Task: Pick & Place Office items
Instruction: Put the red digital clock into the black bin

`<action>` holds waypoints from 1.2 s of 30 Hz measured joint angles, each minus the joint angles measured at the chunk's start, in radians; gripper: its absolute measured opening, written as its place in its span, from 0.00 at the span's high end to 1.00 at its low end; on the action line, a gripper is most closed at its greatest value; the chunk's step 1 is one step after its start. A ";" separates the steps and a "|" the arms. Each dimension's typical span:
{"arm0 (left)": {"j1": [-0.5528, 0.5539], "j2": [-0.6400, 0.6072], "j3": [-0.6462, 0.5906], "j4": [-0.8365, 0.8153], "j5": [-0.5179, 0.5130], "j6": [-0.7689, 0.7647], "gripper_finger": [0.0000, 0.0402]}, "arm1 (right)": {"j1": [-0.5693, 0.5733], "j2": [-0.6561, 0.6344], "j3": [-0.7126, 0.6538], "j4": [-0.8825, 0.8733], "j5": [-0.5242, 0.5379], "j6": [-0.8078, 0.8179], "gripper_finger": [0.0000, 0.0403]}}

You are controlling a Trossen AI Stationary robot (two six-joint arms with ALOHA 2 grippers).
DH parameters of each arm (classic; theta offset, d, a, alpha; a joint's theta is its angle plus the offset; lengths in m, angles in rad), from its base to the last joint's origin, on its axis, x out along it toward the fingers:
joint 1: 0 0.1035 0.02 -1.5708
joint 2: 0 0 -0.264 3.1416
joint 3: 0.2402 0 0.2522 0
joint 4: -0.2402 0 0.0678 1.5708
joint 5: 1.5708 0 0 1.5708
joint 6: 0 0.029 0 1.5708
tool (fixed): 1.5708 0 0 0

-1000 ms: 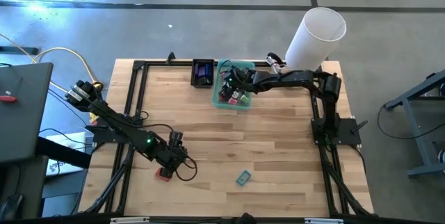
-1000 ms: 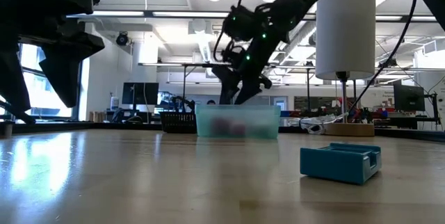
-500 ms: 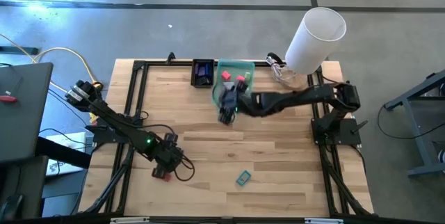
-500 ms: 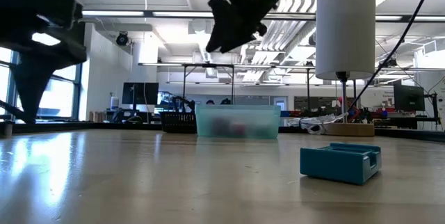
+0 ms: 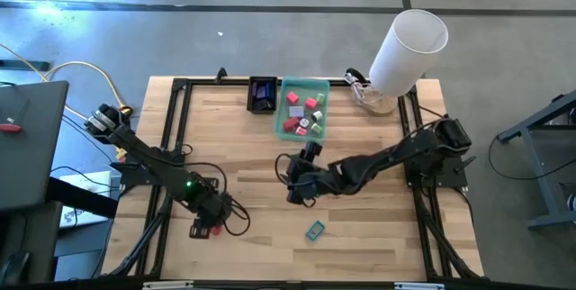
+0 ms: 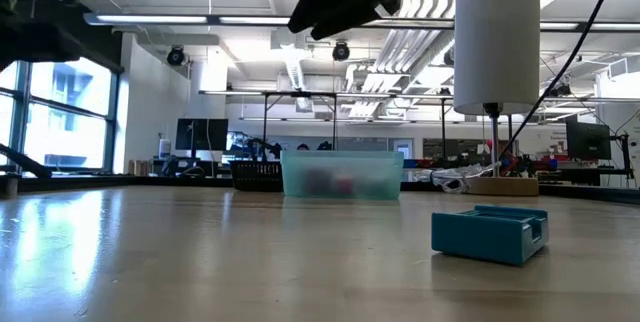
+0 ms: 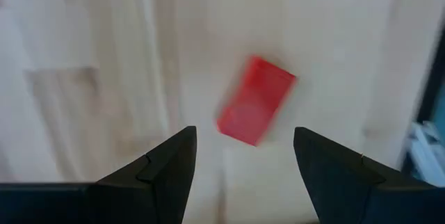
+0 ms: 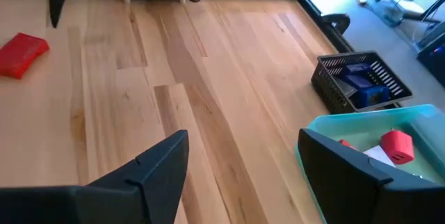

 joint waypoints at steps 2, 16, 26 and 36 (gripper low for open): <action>-0.019 0.000 0.000 0.006 0.031 -0.042 0.42 | 0.013 0.000 0.000 -0.001 0.002 0.000 0.35; -0.252 0.000 -0.001 0.047 -0.232 -0.049 0.42 | 0.025 0.000 0.000 -0.006 -0.015 0.049 0.35; -0.361 0.065 -0.003 0.051 -0.349 -0.084 0.42 | 0.025 0.000 0.000 -0.009 -0.128 0.101 0.35; -0.339 0.218 -0.004 0.084 -0.331 -0.013 0.42 | 0.057 0.000 0.000 -0.009 -0.123 0.124 0.35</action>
